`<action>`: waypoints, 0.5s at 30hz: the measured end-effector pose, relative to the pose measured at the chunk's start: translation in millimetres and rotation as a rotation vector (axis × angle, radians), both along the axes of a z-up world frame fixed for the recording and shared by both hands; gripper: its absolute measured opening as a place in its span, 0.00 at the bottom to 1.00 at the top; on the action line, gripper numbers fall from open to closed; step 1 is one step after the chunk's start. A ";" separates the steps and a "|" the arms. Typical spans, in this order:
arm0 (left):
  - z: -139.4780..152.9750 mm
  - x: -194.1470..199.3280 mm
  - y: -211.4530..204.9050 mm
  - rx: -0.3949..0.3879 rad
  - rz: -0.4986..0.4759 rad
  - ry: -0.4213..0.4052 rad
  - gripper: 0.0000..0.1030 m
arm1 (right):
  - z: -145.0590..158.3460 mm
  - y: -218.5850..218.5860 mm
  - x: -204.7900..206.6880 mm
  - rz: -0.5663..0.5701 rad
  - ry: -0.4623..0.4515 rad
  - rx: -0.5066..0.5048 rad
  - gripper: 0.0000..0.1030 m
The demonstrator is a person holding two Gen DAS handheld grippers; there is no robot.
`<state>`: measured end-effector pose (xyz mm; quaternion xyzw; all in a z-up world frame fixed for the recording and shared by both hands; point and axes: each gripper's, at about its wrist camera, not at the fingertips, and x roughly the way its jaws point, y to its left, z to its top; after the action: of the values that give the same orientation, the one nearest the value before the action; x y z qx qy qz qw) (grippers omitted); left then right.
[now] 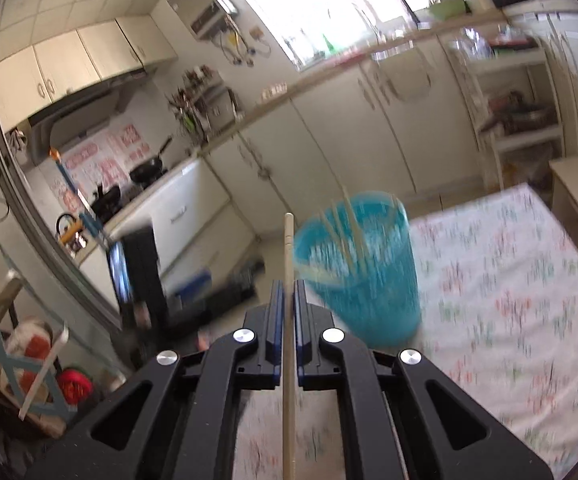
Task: Organize utensils
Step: 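Carry the right gripper's chopstick over the teal basket and lower it in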
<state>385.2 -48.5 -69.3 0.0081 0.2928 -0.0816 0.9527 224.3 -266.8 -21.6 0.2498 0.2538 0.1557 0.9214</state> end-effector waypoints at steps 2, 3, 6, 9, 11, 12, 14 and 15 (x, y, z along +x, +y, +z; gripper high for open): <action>0.1 0.3 -0.3 0.003 0.001 -0.001 0.92 | 17.3 4.8 15.5 -0.029 -0.067 -0.033 0.06; -0.2 0.5 -0.4 0.005 0.001 0.000 0.92 | 24.9 7.2 24.0 -0.043 -0.095 -0.053 0.06; -1.0 2.1 -1.0 0.009 0.000 0.008 0.92 | 39.9 11.2 49.5 -0.090 -0.150 -0.077 0.06; -2.1 3.9 -0.6 0.013 0.002 0.017 0.92 | 50.4 10.8 73.7 -0.151 -0.196 -0.101 0.06; -2.4 4.9 0.0 0.010 0.001 0.023 0.92 | 53.4 11.7 89.1 -0.191 -0.217 -0.133 0.06; -2.5 5.6 0.4 0.008 0.001 0.026 0.92 | 53.6 11.6 98.0 -0.220 -0.225 -0.148 0.06; -2.6 6.9 1.1 0.007 0.001 0.031 0.92 | 48.6 11.2 110.8 -0.254 -0.232 -0.182 0.06; -2.6 7.4 1.4 0.006 0.001 0.033 0.92 | 44.8 10.3 117.1 -0.271 -0.229 -0.200 0.06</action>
<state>392.6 -47.1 -71.8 0.0097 0.3089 -0.0802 0.9477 341.4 -256.4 23.3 0.1695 0.1255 0.0317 0.9770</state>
